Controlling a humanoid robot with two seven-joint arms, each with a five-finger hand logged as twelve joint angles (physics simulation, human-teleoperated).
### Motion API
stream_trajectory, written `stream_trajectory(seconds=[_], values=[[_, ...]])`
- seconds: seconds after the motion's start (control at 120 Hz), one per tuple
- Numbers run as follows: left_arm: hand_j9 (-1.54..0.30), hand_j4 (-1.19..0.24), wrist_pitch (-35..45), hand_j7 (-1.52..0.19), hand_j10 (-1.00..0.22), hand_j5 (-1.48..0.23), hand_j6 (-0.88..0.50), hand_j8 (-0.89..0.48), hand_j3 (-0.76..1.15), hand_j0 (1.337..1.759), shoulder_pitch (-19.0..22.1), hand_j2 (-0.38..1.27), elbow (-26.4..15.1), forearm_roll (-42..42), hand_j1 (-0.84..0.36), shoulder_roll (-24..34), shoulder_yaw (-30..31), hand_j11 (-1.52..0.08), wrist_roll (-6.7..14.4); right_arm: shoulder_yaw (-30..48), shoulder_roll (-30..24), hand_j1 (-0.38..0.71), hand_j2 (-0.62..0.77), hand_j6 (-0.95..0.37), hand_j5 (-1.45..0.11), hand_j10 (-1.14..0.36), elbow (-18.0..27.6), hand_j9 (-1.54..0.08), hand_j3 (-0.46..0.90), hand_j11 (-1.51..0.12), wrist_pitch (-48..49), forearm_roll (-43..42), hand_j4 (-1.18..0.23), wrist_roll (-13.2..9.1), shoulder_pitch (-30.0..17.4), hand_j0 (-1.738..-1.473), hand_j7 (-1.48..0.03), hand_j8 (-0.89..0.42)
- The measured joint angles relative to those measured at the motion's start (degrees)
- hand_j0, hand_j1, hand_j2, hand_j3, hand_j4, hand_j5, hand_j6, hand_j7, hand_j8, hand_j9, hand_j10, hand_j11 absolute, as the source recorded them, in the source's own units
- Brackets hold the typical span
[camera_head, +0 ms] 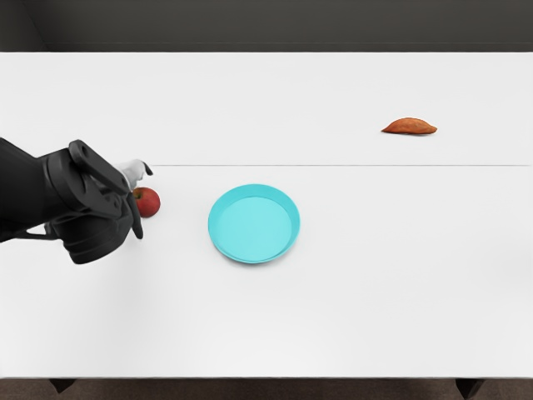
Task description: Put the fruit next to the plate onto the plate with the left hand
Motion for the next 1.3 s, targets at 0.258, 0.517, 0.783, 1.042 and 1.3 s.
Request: stream_trajectory(seconds=[0.258,0.517,0.783,1.042,1.3], values=[[-0.35,-0.27,0.0,-0.35,-0.27,-0.35,-0.27,-0.27,0.0,1.658,1.5,0.05,1.9,-0.1,0.03,0.0,0.2,-0.35,0.0,0.0,0.0,-0.33,0.0,-0.02,-0.02,-0.02,0.0,-0.02,0.0,-0.02,0.0,0.0,-0.02,0.0,0.0,-1.658,-0.02,-0.02],[-0.37,-0.29,0.0,-0.37,-0.29,-0.37,-0.29,-0.29,0.0,1.658,1.7,0.06,2.6,0.6,0.01,0.0,-0.6,-0.37,0.0,0.0,0.0,-0.33,0.0,-0.02,-0.02,-0.02,0.0,-0.02,0.0,-0.02,0.0,0.0,-0.02,0.0,0.0,-1.658,-0.02,-0.02],[-0.46,-0.35,0.0,-0.46,-0.35,-0.46,-0.35,-0.35,0.0,1.658,2.5,0.07,3.1,0.6,-0.07,0.0,-0.7,-0.46,0.1,0.0,0.0,-0.33,0.0,-0.02,-0.02,-0.02,0.0,-0.02,0.0,-0.02,0.0,0.0,-0.02,0.0,0.0,-1.658,-0.02,-0.02],[-0.76,-0.57,-1.3,-0.75,-0.57,-0.75,-0.44,-0.47,0.0,1.657,1.9,0.17,3.1,0.2,-0.28,0.0,-0.8,-0.76,0.9,0.0,0.0,-0.33,0.0,-0.02,-0.02,-0.02,0.0,-0.02,0.0,-0.02,0.0,0.0,-0.02,0.0,0.0,-1.658,-0.02,-0.02],[-1.07,-0.56,-3.6,-1.05,-0.76,-1.03,-0.39,-0.46,0.0,1.65,0.8,0.35,3.0,-0.4,-0.26,0.0,-0.6,-1.07,1.4,0.0,0.0,-0.33,0.0,-0.02,-0.02,-0.02,0.0,-0.02,0.0,-0.02,0.0,0.0,-0.02,0.0,0.0,-1.658,-0.02,-0.02]])
